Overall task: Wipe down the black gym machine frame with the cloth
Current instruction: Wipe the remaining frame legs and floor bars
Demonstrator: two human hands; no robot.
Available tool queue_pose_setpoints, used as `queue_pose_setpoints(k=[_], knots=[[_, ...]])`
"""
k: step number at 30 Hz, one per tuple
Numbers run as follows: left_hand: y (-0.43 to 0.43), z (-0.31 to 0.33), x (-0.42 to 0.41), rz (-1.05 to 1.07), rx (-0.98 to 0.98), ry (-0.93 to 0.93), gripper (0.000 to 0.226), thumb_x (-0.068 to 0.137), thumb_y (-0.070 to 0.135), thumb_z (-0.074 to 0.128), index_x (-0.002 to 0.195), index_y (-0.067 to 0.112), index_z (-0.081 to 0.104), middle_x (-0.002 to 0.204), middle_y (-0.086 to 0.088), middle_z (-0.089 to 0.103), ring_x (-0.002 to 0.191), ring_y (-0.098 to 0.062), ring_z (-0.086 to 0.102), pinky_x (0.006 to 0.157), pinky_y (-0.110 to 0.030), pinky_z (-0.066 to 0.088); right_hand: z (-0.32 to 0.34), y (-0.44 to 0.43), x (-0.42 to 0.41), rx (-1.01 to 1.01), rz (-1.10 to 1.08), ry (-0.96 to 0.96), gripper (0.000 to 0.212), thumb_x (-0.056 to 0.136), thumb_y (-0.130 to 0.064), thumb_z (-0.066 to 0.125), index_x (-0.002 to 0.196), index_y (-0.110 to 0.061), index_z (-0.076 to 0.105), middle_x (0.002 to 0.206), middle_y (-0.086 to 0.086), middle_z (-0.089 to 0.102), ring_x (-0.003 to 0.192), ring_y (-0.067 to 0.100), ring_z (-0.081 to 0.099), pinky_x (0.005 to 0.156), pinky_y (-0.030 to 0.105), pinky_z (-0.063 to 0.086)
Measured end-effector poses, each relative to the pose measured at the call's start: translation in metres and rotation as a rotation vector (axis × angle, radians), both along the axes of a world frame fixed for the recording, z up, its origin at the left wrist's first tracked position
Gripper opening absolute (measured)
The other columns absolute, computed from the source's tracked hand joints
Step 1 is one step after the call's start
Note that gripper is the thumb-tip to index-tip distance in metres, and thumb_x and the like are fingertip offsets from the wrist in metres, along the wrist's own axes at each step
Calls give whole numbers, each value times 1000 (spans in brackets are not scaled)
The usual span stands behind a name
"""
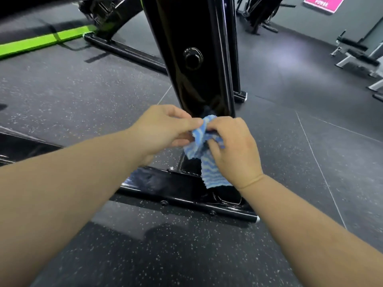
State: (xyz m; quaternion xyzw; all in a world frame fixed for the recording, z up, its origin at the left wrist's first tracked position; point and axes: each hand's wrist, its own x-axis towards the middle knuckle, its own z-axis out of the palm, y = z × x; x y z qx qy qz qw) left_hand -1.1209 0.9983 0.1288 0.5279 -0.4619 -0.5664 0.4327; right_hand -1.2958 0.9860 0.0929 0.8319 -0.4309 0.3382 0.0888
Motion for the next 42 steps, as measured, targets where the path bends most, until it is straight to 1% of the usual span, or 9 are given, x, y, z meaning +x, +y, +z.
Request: queue_pose_setpoints(k=[3, 7, 10, 14, 22, 27, 35, 39, 42], knots=[[-2, -4, -12, 59, -37, -143, 4, 83, 12, 71, 79, 10, 70, 59, 0, 64, 60, -11, 58, 64, -20, 54, -4, 20, -8, 134, -297, -374, 20, 77, -12, 68, 90, -16, 53, 96, -2, 51, 90, 20, 47, 82, 27, 40], [6, -11, -19, -3, -97, -194, 16, 79, 29, 59, 68, 27, 70, 79, -7, 67, 75, -16, 55, 82, -36, 51, -2, 24, -17, 516, -590, -536, 15, 83, -33, 61, 87, -20, 53, 86, -5, 59, 82, 17, 55, 69, 33, 46], [12, -11, -19, -29, -83, -114, 19, 88, 20, 52, 72, 22, 60, 84, -9, 64, 83, -19, 59, 94, -40, 52, 4, 26, -19, 861, -543, -933, 11, 86, -28, 62, 87, -19, 56, 83, 0, 63, 59, 11, 61, 54, 25, 49], [24, -11, -26, -132, -69, -100, 20, 94, 2, 49, 78, 11, 57, 76, -12, 64, 73, -23, 62, 82, -39, 55, 21, 43, -7, 1204, -125, -1667, 19, 91, -10, 51, 103, -3, 65, 97, 15, 71, 78, 23, 70, 73, 36, 59], [15, -15, -7, 83, -33, -122, 6, 87, 21, 68, 86, 16, 64, 83, -1, 67, 80, -12, 65, 80, -29, 53, 69, -10, -3, 550, -66, -1463, 19, 80, -5, 52, 98, -6, 56, 83, 9, 60, 70, 15, 54, 57, 23, 45], [3, -18, -4, 167, 29, -45, 35, 87, 14, 67, 121, 16, 58, 107, 0, 65, 100, -13, 62, 90, -31, 52, 25, -24, -5, 690, -346, -892, 7, 80, -20, 45, 79, -19, 52, 79, 3, 55, 74, 18, 49, 69, 32, 43], [-11, -20, -31, 170, -25, 48, 37, 82, 6, 67, 117, 16, 61, 99, 9, 71, 89, 2, 64, 79, -17, 45, 86, -69, 27, 716, -119, -1061, 32, 91, -9, 41, 63, -22, 44, 54, -9, 48, 53, 8, 38, 57, 23, 34], [-10, -24, -31, 174, -95, -21, 27, 84, 21, 72, 110, 25, 63, 100, 13, 70, 84, 8, 63, 76, -11, 46, 37, -75, -7, 1062, -309, -903, 22, 93, -23, 39, 77, -17, 53, 101, 14, 65, 84, 21, 49, 92, 35, 46], [-15, -29, -29, 208, -139, -101, 24, 84, 27, 72, 105, 29, 61, 98, 16, 67, 91, 3, 62, 83, -16, 45, 29, -67, -19, 1157, -348, -802, 21, 87, -20, 46, 67, -17, 53, 68, 5, 56, 66, 21, 51, 65, 29, 44]])
